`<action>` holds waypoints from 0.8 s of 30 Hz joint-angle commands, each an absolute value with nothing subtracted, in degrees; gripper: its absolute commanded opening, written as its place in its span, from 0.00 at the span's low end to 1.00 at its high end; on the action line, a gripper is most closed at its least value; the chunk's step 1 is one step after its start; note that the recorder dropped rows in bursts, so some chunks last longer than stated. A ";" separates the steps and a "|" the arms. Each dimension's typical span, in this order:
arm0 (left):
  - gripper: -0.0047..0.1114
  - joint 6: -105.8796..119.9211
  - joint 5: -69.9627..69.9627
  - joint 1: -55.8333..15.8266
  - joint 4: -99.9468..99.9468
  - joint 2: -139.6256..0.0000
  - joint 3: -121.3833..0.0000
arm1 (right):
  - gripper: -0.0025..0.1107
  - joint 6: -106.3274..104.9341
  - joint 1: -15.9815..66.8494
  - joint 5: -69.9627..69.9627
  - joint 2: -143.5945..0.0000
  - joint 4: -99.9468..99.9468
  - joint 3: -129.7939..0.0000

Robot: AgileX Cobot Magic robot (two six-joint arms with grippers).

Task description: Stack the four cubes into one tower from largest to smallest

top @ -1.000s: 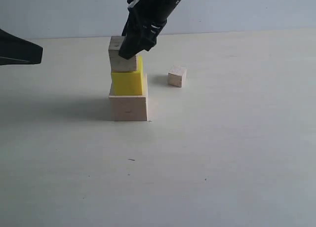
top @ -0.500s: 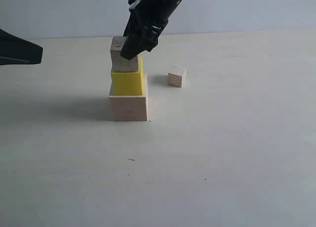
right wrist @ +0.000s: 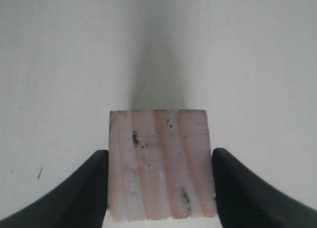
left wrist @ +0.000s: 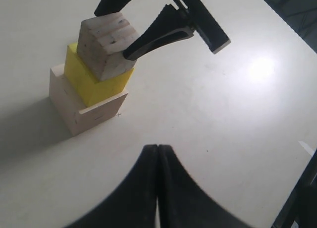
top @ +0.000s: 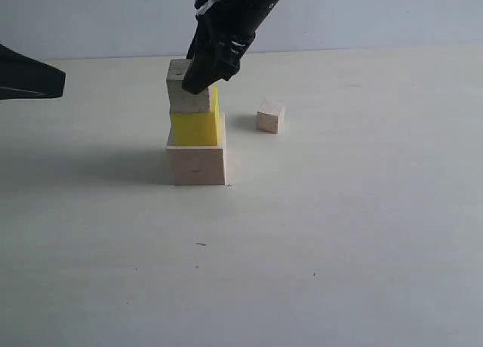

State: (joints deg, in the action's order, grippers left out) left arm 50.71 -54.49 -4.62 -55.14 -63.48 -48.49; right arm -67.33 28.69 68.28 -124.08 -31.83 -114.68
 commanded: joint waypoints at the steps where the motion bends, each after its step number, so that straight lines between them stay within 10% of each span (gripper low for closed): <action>1: 0.04 50.90 -53.99 -4.76 -55.71 -63.09 -48.25 | 0.45 -67.49 28.70 67.96 -124.21 -32.50 -115.04; 24: 0.04 50.90 -54.00 -4.76 -55.42 -63.09 -48.25 | 0.53 -66.05 28.70 67.28 -124.21 -30.40 -115.04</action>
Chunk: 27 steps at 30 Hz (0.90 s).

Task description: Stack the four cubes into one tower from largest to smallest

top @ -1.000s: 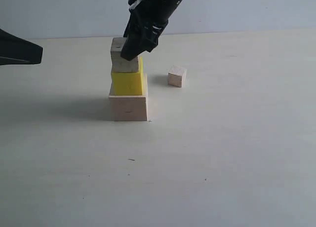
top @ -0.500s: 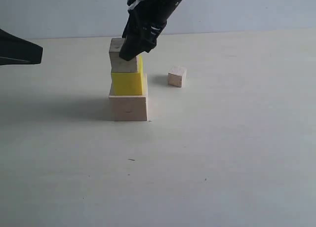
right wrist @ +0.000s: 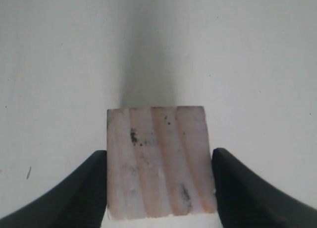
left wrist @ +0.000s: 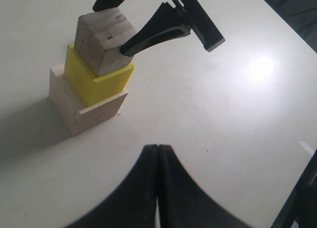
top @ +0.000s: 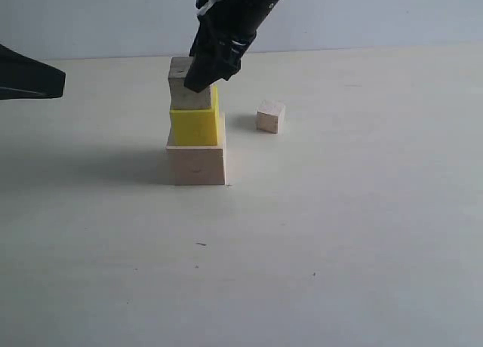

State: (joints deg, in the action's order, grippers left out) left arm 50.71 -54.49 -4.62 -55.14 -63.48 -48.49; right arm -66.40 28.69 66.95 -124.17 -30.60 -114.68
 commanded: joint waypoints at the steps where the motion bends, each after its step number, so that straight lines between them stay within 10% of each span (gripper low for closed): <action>1: 0.04 50.90 -54.00 -4.76 -55.42 -63.09 -48.25 | 0.54 -66.05 28.70 67.28 -124.21 -30.40 -115.04; 27: 0.04 50.90 -53.59 -4.76 -55.05 -63.09 -48.25 | 0.80 -56.01 28.70 66.21 -116.22 -32.16 -115.04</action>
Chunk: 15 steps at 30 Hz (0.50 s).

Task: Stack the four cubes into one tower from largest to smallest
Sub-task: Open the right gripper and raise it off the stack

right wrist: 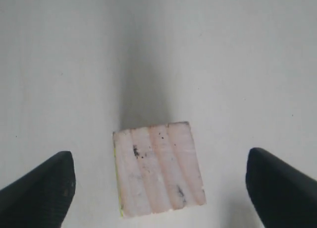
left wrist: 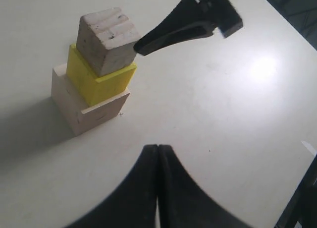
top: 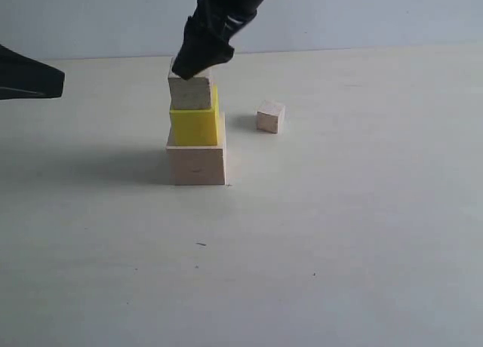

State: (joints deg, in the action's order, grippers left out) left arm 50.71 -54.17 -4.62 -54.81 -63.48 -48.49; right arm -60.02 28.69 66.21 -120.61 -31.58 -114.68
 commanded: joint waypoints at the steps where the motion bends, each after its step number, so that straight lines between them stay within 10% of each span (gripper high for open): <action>1: 0.04 50.90 -53.59 -4.76 -55.05 -63.09 -48.25 | 0.80 -54.95 28.70 66.21 -115.48 -31.40 -115.04; 15: 0.04 49.97 -54.18 -4.76 -54.97 -63.09 -48.25 | 0.16 -40.51 28.70 66.21 -107.79 -8.62 -115.04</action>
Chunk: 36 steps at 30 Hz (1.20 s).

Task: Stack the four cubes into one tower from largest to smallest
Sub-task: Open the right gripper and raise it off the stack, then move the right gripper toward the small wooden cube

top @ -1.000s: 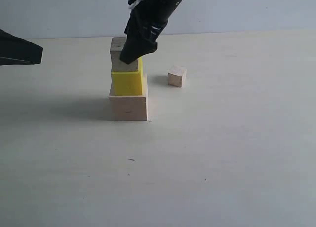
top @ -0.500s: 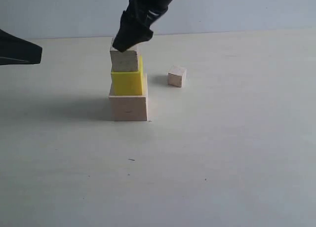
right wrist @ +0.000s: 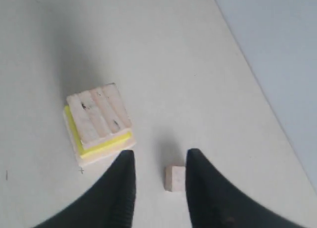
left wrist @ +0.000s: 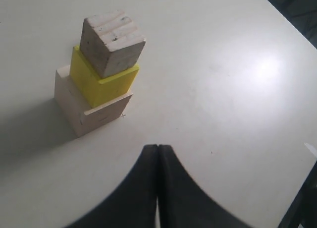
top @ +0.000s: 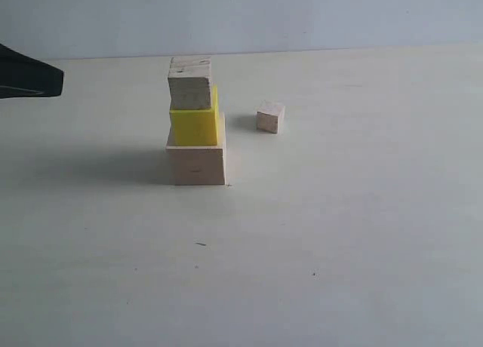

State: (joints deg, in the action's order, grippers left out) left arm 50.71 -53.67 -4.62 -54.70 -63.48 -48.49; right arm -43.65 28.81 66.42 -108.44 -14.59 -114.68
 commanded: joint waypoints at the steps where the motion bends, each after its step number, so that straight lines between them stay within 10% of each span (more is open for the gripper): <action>1: 0.04 49.58 -54.38 -4.76 -54.97 -63.09 -48.21 | 0.13 -40.51 28.70 66.21 -107.95 -7.39 -115.04; 23: 0.04 49.44 -47.36 -4.76 -55.37 -63.09 -45.48 | 0.03 -41.50 8.85 48.04 -126.79 -21.44 -106.94; 36: 0.04 49.44 -47.69 -4.76 -51.32 -63.09 -45.48 | 0.54 -72.21 8.85 54.52 -132.79 -36.20 -106.94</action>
State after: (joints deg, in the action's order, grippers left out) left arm 49.44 -47.69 -4.62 -52.83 -63.48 -45.51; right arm -70.96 9.19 55.78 -132.21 -35.12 -107.12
